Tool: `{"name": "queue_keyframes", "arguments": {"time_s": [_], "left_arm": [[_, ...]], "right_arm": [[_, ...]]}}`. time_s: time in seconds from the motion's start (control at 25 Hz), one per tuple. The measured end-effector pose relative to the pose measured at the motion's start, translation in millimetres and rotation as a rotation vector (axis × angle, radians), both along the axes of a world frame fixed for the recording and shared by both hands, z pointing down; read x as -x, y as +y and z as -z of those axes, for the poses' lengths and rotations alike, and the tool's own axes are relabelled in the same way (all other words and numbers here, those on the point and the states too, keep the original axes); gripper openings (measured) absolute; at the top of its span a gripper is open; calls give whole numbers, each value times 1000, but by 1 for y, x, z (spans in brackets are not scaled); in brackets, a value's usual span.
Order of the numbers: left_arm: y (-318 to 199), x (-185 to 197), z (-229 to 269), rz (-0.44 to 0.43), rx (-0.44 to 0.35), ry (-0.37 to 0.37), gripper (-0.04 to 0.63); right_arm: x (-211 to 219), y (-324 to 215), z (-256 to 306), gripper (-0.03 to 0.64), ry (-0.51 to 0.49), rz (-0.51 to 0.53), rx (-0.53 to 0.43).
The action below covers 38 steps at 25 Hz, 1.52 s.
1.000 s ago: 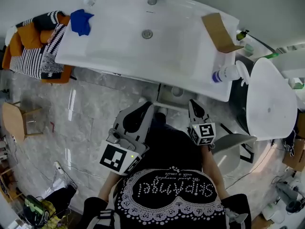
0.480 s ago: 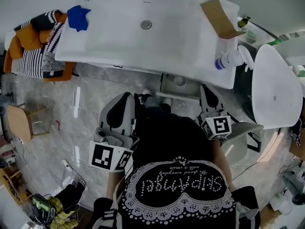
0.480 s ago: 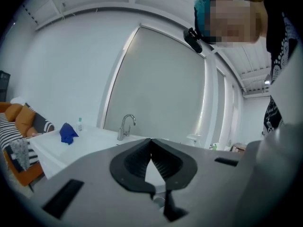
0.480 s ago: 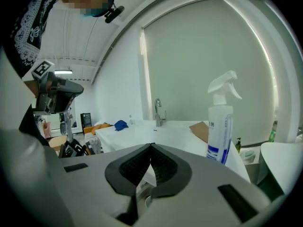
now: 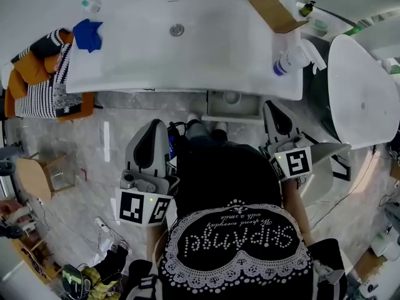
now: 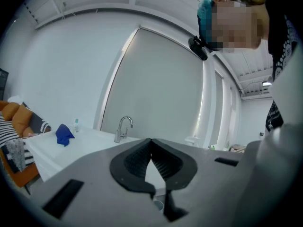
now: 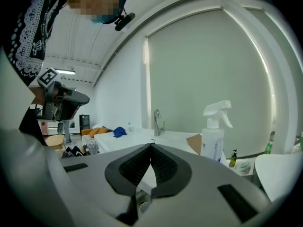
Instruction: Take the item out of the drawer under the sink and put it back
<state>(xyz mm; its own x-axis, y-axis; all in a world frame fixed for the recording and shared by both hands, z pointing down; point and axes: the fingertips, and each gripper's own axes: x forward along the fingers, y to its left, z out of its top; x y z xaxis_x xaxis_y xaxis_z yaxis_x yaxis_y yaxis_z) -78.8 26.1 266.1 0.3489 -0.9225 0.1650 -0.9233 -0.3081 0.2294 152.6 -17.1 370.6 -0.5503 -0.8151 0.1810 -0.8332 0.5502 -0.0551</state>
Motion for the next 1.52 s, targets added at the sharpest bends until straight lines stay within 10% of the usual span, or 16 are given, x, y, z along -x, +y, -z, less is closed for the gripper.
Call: {"name": "queue_keyframes", "arguments": {"time_s": [1.52], "left_arm": [[-9,-32,-6,-125,35,81,5]], "right_arm": [[-20,23,19,20,9,-80,-46]]}}
